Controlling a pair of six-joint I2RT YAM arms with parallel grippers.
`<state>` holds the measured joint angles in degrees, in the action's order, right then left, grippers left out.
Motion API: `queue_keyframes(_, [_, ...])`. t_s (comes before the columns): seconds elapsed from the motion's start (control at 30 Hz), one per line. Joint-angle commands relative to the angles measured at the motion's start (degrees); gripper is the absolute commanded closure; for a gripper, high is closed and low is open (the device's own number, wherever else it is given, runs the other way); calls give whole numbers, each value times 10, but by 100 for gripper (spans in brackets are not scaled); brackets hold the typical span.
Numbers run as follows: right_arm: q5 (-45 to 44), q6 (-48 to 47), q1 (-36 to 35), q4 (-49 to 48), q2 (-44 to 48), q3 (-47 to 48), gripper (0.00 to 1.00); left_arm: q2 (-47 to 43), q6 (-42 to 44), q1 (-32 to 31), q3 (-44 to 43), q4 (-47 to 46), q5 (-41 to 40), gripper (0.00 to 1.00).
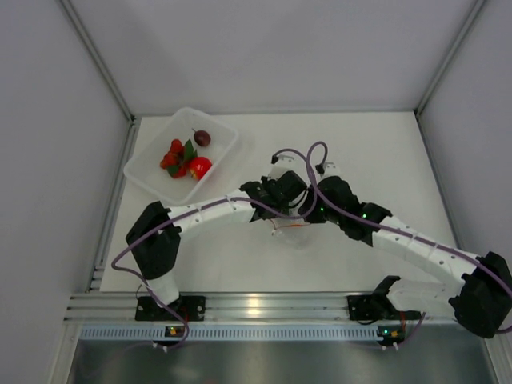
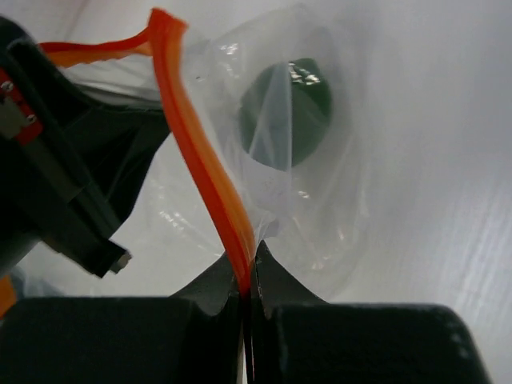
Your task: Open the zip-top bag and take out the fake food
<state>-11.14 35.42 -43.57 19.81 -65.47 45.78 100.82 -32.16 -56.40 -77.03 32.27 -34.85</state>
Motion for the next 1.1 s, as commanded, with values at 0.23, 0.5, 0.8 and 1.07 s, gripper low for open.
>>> queue_keyframes(0.23, [212, 145, -11, -166, 52, -47, 100, -88, 93, 53, -34, 60, 26, 100])
queue_keyframes(0.5, [206, 239, -11, -264, 64, -113, 100, -81, 95, 57, -38, 56, 148, 100])
queue_keyframes(0.8, [132, 190, 26, -178, 85, -123, 100, -70, 73, 44, 13, -17, 280, 83])
queue_keyframes(1.07, [140, 180, 46, -179, 96, -138, 100, -46, 76, 44, 45, -45, 264, 79])
